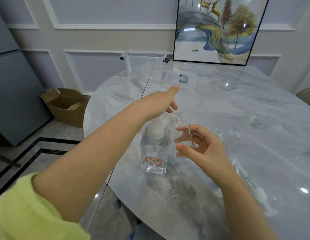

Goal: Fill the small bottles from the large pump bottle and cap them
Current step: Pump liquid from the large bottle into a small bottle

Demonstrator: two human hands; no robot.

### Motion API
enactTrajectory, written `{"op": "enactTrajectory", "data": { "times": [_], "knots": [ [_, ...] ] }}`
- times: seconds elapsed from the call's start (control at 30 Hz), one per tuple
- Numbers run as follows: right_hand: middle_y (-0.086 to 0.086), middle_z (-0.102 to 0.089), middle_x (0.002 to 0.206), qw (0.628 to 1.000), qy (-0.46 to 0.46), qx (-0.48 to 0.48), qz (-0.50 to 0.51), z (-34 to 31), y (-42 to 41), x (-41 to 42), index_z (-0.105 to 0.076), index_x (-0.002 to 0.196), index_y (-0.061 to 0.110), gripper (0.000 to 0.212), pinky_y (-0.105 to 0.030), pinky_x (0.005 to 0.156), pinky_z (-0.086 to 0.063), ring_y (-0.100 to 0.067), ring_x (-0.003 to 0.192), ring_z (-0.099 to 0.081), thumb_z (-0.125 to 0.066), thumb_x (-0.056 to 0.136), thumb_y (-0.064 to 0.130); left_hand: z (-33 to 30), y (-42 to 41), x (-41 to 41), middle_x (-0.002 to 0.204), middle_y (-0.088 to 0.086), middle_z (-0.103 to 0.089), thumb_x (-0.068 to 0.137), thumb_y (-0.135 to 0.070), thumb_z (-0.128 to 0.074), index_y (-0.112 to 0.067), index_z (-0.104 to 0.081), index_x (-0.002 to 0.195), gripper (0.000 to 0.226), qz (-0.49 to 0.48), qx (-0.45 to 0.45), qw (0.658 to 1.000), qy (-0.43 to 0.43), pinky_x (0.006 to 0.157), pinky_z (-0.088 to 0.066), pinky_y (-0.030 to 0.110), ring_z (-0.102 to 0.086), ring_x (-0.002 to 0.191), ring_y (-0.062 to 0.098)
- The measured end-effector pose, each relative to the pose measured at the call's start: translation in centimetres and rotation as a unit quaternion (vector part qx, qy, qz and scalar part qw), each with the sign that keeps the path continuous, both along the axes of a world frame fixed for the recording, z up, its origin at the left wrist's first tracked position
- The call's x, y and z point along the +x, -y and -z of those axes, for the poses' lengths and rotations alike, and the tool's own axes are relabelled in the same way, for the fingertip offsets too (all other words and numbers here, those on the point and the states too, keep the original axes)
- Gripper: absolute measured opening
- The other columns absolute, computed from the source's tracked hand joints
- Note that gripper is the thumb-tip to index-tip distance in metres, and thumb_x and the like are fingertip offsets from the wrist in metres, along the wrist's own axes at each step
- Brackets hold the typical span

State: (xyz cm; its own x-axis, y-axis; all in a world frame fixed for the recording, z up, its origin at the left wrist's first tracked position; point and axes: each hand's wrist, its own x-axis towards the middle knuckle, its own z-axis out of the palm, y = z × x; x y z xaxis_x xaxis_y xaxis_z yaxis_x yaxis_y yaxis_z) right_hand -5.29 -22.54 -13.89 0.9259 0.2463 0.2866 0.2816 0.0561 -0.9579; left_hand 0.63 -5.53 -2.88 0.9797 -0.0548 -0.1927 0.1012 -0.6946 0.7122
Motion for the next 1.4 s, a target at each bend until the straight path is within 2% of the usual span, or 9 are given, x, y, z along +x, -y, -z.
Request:
{"op": "enactTrajectory", "data": {
  "times": [0.1,0.27,0.4,0.67,0.83,1.03,1.13,1.27,1.4],
  "knots": [
    [0.007,-0.073,0.103,0.999,0.014,-0.026,0.015,0.0,0.0,0.1,-0.073,0.11,0.023,0.034,-0.055,0.082,-0.062,-0.028,0.098,-0.071,-0.083,0.078,0.017,0.6,-0.4,0.2,0.117,0.002,-0.07,0.105,-0.061,-0.024,-0.019,-0.073,0.107,0.064,-0.005,-0.015,1.0,-0.014,0.1,-0.038,0.036,-0.059,0.118,0.019],
    [0.003,-0.07,0.097,0.999,0.019,-0.041,0.027,0.0,0.0,0.1,-0.075,0.108,0.033,0.034,-0.056,0.084,-0.06,-0.025,0.096,-0.07,-0.083,0.076,0.026,0.5,-0.5,0.1,0.13,0.003,-0.063,0.105,-0.061,-0.022,-0.021,-0.072,0.111,0.064,0.007,0.026,0.999,-0.027,0.094,-0.032,0.036,-0.054,0.122,0.02],
    [0.006,-0.069,0.097,0.998,0.025,-0.039,0.028,-0.1,0.0,0.1,-0.074,0.109,0.031,0.034,-0.054,0.087,-0.059,-0.022,0.095,-0.069,-0.081,0.076,0.023,0.1,-0.5,-0.2,0.14,0.006,-0.058,0.104,-0.063,-0.021,-0.023,-0.072,0.112,0.065,0.01,0.045,0.998,-0.042,0.102,-0.033,0.04,-0.05,0.13,0.024],
    [0.006,-0.068,0.098,0.998,0.028,-0.042,0.025,-0.1,0.0,0.0,-0.074,0.111,0.032,0.034,-0.052,0.09,-0.059,-0.018,0.096,-0.069,-0.08,0.079,0.023,-0.4,0.1,-0.6,0.119,0.005,-0.065,0.107,-0.059,-0.017,-0.021,-0.072,0.118,0.068,0.036,0.069,0.996,-0.051,0.094,-0.028,0.037,-0.051,0.126,0.024],
    [0.007,-0.066,0.097,0.998,0.025,-0.034,0.038,-0.1,-0.1,0.0,-0.074,0.108,0.036,0.033,-0.056,0.088,-0.057,-0.015,0.088,-0.066,-0.079,0.077,0.022,0.4,0.3,-0.5,0.143,0.009,-0.056,0.106,-0.06,-0.016,-0.02,-0.075,0.114,0.072,0.04,0.076,0.995,-0.046,0.101,-0.027,0.039,-0.045,0.136,0.024],
    [0.012,-0.067,0.097,0.998,0.029,-0.032,0.04,-0.3,0.2,0.0,-0.074,0.109,0.034,0.034,-0.055,0.088,-0.056,-0.015,0.093,-0.067,-0.079,0.077,0.026,-0.3,0.3,0.1,0.13,0.004,-0.065,0.103,-0.067,-0.016,-0.026,-0.074,0.114,0.072,0.045,0.061,0.996,-0.049,0.086,-0.036,0.036,-0.058,0.12,0.02],
    [0.012,-0.066,0.096,0.997,0.045,-0.046,0.042,-0.2,0.3,0.1,-0.073,0.109,0.032,0.033,-0.047,0.086,-0.057,-0.014,0.095,-0.066,-0.083,0.083,0.014,0.1,0.2,0.2,0.128,0.004,-0.063,0.104,-0.065,-0.017,-0.026,-0.074,0.116,0.071,0.048,0.064,0.995,-0.052,0.089,-0.032,0.038,-0.058,0.12,0.02],
    [0.012,-0.066,0.095,0.996,0.051,-0.054,0.042,0.1,0.5,0.3,-0.074,0.109,0.03,0.036,-0.037,0.082,-0.055,-0.015,0.096,-0.066,-0.082,0.083,0.005,1.1,-0.1,0.4,0.129,0.005,-0.064,0.102,-0.067,-0.019,-0.03,-0.077,0.106,0.069,0.034,0.065,0.996,-0.055,0.104,-0.037,0.042,-0.057,0.121,0.021],
    [0.011,-0.069,0.099,0.996,0.058,-0.061,0.041,0.1,0.7,0.3,-0.074,0.109,0.032,0.035,-0.034,0.08,-0.054,-0.013,0.097,-0.066,-0.085,0.082,0.013,0.4,0.0,0.5,0.125,0.003,-0.065,0.104,-0.063,-0.019,-0.025,-0.074,0.114,0.068,0.035,0.052,0.997,-0.053,0.079,-0.039,0.031,-0.063,0.111,0.019]
  ]
}}
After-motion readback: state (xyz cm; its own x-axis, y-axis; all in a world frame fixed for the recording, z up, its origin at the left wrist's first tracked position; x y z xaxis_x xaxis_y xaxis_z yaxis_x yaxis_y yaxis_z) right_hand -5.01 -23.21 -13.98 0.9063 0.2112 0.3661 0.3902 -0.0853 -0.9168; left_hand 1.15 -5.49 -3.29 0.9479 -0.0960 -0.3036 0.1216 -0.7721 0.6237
